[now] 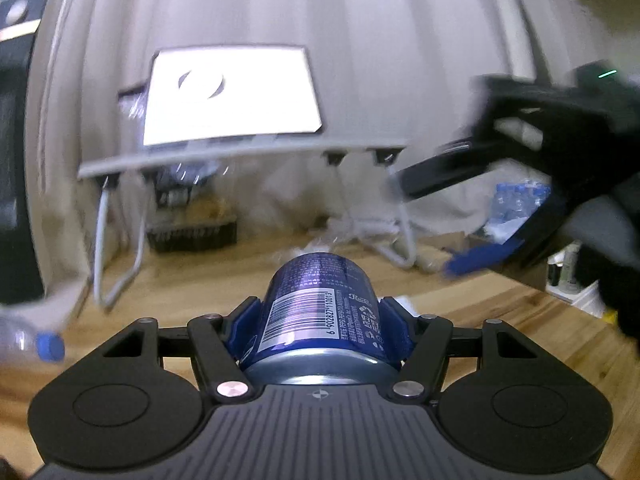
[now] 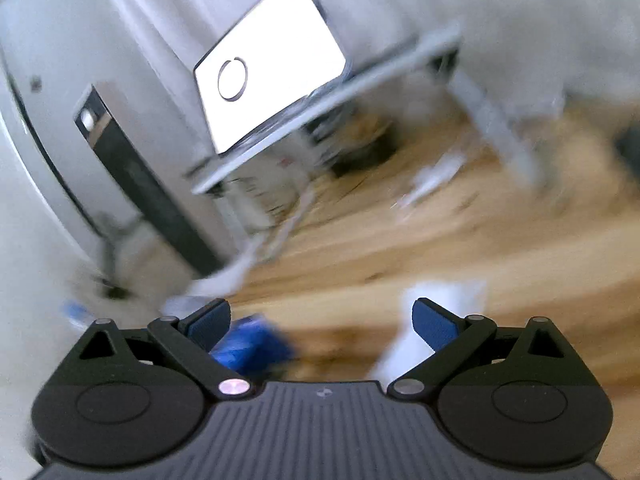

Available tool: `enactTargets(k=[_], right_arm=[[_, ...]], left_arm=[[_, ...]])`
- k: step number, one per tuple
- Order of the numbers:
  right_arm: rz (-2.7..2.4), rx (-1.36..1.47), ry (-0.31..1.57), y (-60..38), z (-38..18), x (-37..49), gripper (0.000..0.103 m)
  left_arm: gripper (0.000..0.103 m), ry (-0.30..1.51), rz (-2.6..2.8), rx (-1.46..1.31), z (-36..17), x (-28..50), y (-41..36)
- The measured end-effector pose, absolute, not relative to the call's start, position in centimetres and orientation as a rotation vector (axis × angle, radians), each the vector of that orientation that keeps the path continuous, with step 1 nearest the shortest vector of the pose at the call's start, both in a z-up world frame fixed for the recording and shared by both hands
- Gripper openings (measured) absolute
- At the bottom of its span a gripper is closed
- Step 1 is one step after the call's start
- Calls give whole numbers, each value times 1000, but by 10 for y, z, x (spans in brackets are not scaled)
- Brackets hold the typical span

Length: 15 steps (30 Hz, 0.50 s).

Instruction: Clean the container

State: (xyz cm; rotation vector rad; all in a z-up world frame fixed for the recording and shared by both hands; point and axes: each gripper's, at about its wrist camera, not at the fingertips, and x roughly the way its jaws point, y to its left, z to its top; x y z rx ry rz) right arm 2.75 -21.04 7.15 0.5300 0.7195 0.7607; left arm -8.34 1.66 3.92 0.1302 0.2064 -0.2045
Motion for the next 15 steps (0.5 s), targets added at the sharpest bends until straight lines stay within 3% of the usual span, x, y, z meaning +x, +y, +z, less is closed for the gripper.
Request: enactTargets(k=[6,8,9,12,14,15], right_arm=[[878,739,914,-180,37,41,100],[929,814,912,-178,29,37,76],[949,847,911,-179,27,35,71],[982,880,869,-182,23,30,71],[1022,972,814,-191,19,28,71],[1052,1028,776,-196,16,26,71]], left_arm=[[67,156,-231,262,46,-101,0],[67,173,-242,251,46,-102,3],[67,186,-255,217,48,-101,7],[76,232,-314,-24,56,-94,30],[76,251,-364,-195,61,-90,45],[72,252,-392,-272,62,-88,51]])
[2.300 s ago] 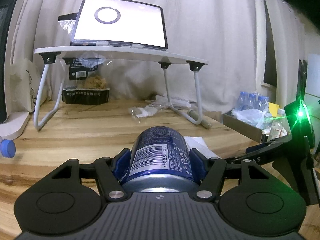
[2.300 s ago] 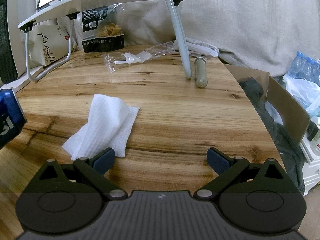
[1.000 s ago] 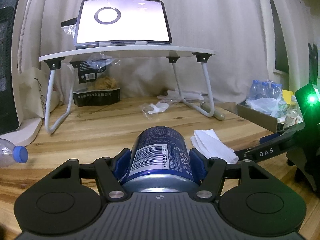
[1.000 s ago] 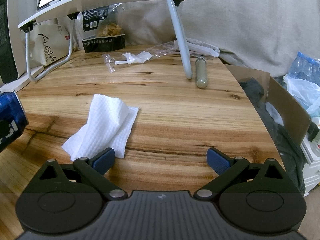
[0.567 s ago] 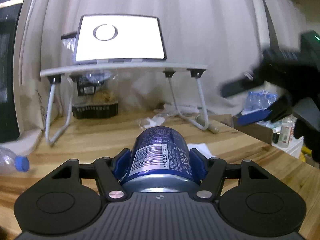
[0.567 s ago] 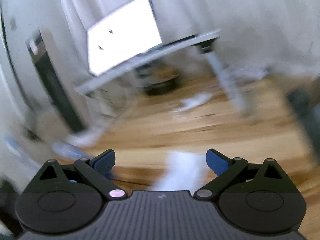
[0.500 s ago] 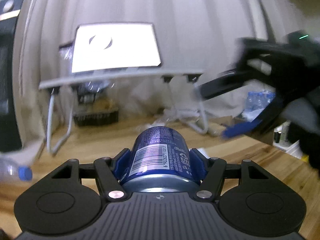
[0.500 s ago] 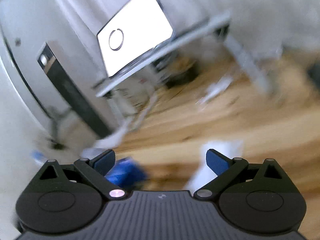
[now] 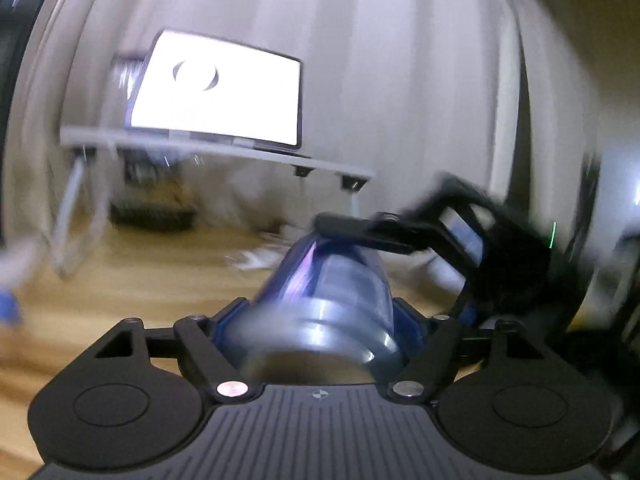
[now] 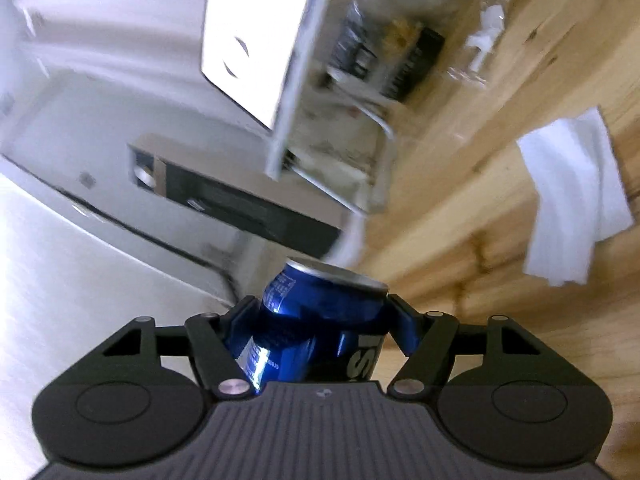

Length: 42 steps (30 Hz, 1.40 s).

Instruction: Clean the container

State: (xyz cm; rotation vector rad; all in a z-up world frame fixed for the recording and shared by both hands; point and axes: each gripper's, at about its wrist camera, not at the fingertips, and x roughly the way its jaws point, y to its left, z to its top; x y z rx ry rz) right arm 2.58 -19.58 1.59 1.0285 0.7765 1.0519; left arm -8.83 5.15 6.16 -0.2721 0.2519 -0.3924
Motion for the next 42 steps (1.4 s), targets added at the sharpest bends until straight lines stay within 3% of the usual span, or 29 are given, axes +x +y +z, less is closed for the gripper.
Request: enactTargets(k=[2,6,11,14,18,27,29,37,42], right_arm=[[1075,1093,742,-202,10,23,71],[1084,1148,752,-209,-1,23,71],[1024,1001,797,-217,12,25,85],[1027,987,826,-220,16,31,85],[1055,1005,852,-216,14,33,74],[1092,1107,894,-201,-9,42,73],[1091,1088,880,-199,-7,39,73],[1125,1096,796,-203,-3,38,72],[1148,1114,791,-202,-4,38,72]], left_arm=[[67,258,-435,-372,62,-87,60],[67,279,-453,-376,61,-84,62],[67,184,-309,128,65,-100,24],[67,102,-275,413,58,-110,1],[67,78,-282,485,52,-112,-1],[67,27,-275,666,33,-126,-12],[68,45,-273,610,37,-125,-9],[71,241,-464,-139,69,-94,60],[69,275,-507,-349,65,-87,82]])
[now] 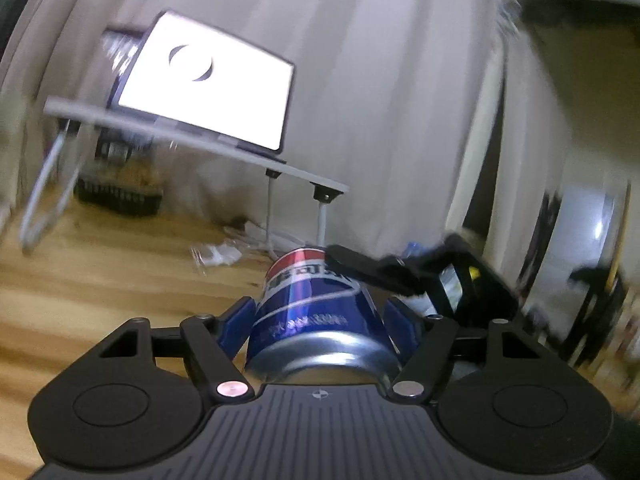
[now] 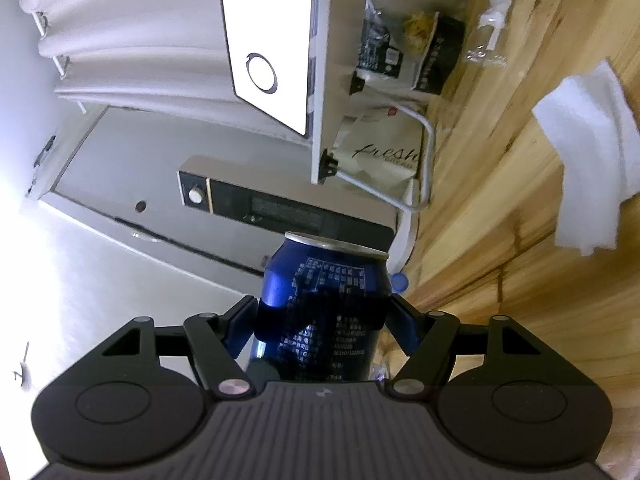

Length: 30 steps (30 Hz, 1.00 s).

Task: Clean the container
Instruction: 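Release the can and grasp the white tissue with the right gripper while the left holds the can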

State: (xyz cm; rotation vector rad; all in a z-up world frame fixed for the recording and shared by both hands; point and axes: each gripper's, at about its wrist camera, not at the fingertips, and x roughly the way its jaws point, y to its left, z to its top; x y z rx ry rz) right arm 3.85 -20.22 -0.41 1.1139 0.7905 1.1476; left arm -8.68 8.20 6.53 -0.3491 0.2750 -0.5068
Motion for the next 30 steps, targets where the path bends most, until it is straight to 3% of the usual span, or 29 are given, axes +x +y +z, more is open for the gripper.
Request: enactTargets(k=[5,9,12,17,23,24,30], right_arm=[[1155,1118,800,-201,-5,38,72],[1108,1022,793,-206,4,40,78],[951,776,719,-220,26,44,78],[564,116,639,-201,50,58,72],[530,-168,654,-160,31,80,70],[529,-211,661,-154,26,81,68],[621,-298,642,-145,13,76,22]], left_arm=[[68,280,-507,-387,56,-81,89],[68,300,-400,-266,53,-76,81],[68,339,-300,-87,43,-67,68],[68,368,-274,-5,29,-58,54],[68,362,-284,62,22,-62,43],[68,362,-281,68,21,-64,41],[69,379,-282,101,21,-60,34]])
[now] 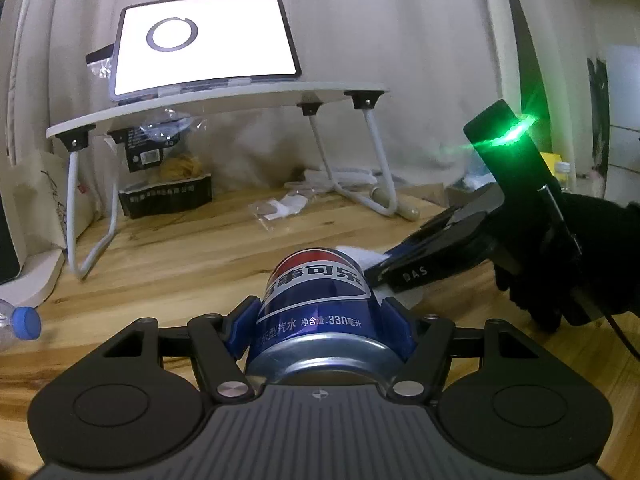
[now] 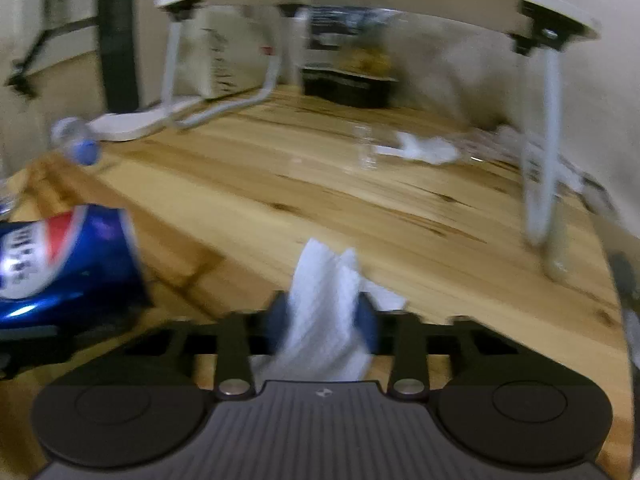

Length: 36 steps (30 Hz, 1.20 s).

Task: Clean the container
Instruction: 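Release the can and grasp the white tissue with the right gripper while the left holds the can, then wipe the can with the tissue in the right gripper while the left holds it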

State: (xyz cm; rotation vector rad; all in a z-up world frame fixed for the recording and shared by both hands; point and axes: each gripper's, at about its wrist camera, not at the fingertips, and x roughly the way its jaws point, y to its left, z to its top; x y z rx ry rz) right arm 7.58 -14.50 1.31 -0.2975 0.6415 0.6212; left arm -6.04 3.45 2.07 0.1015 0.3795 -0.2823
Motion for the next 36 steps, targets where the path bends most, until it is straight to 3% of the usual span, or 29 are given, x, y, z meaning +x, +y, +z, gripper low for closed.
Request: enactTargets(k=[2,14,21,29,36], right_arm=[[609,-297,630,-147,14,77,15],[1074,139,596,-147,78,32,14],[1133,95,642,-124,57,34,14],[963,-118,497,-114,58,35,15],[1145,-28,569,-108,57,2,18]], left_arm=[[69,391,-279,89,20,-58,36],[68,388,-290,118,19,-58,32],[67,390,-349,96,19,-57,35],[67,364,-341,113,20,-61,33],[67,377,-338,95,20,-58,36]])
